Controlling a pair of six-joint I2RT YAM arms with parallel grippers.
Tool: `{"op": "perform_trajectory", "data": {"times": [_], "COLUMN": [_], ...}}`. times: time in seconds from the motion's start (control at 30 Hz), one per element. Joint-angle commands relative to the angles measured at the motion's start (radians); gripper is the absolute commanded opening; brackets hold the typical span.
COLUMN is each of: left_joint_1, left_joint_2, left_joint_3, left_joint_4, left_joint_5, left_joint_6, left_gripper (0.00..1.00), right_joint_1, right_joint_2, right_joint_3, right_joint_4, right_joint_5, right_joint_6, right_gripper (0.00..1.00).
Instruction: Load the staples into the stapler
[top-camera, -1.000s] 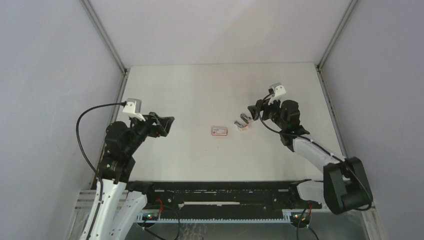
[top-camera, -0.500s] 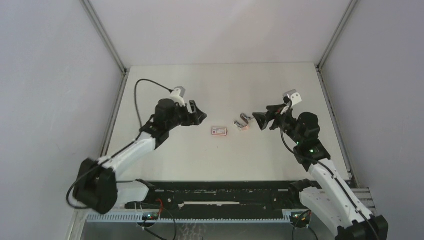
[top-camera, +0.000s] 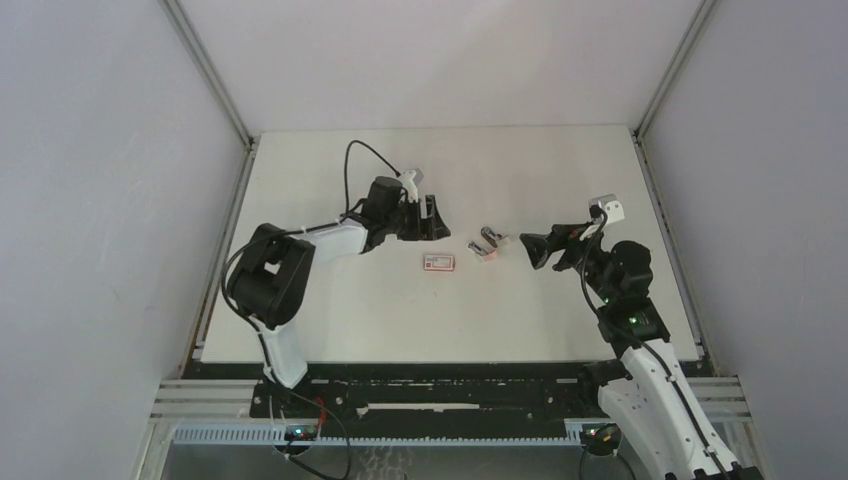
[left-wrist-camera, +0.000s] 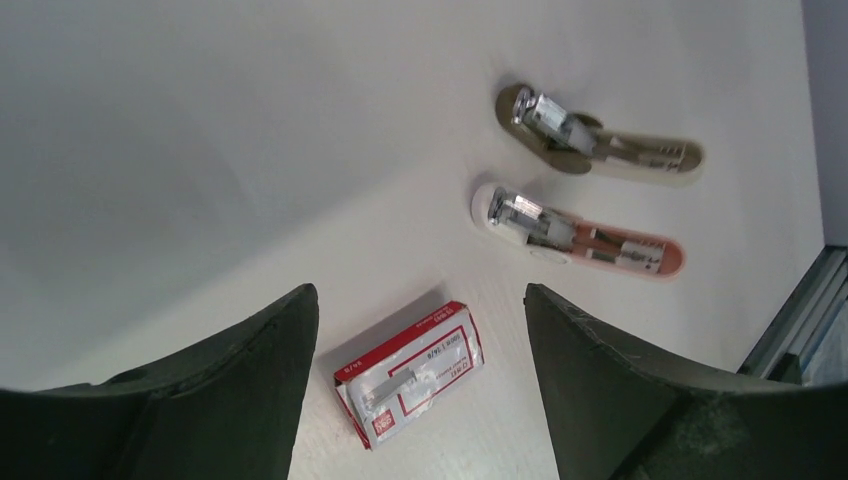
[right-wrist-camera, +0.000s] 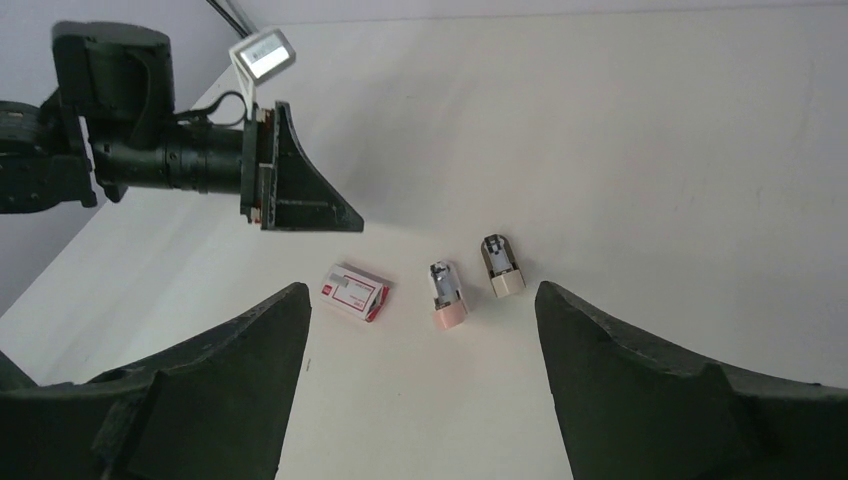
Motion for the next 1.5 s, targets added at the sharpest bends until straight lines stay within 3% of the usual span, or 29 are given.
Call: {"op": "perform_trajectory", "data": {"times": [0.0, 0.23, 0.6, 0.7, 0.93, 1.1, 1.23, 1.47], "left_joint_1": [-0.036, -0.046, -0.128, -0.177, -0.292, -0.347, -0.359, -0.360], "left_joint_2": [0.040, 0.057, -0.087, -0.118, -0.116, -0.090, -0.080, -0.066], "left_joint_3": [0.045, -0.010, -0.234, -0.258, -0.179, -0.125, -0.118, -0.115], "left_joint_4": [-0.015, 0.001, 0.022, -0.007, -0.160, -0.230, -0.243, -0.196], "left_joint_5": [0.062, 0.086, 0.076, 0.008, -0.361, -0.515, -0.554, -0.495], "left_joint_6": [0.037, 0.010, 0.037, 0.091, 0.183, 0.207, 0.206, 0.218], "left_gripper": [0.79, 0.79, 0.79, 0.79, 0.79, 0.79, 0.77, 0.76], "right_joint_1": [-0.020, -0.033, -0.043, -0.045, -0.048, -0.049, -0.051, -0.052], "right_joint_2": [0.006, 0.013, 0.026, 0.031, 0.034, 0.027, 0.022, 0.022], "right_joint_3": [0.006, 0.006, 0.000, -0.007, -0.008, -0.011, -0.014, -0.021], "right_joint_4": [0.019, 0.017, 0.018, 0.027, 0.025, 0.021, 0.021, 0.027], "right_joint_5": [-0.019, -0.028, -0.023, -0.027, -0.031, -0.022, -0.021, -0.021], "right_joint_6": [0.041, 0.044, 0.048, 0.053, 0.054, 0.050, 0.050, 0.055], "right_gripper": [0.82, 0.82, 0.82, 0.82, 0.82, 0.82, 0.82, 0.82]}}
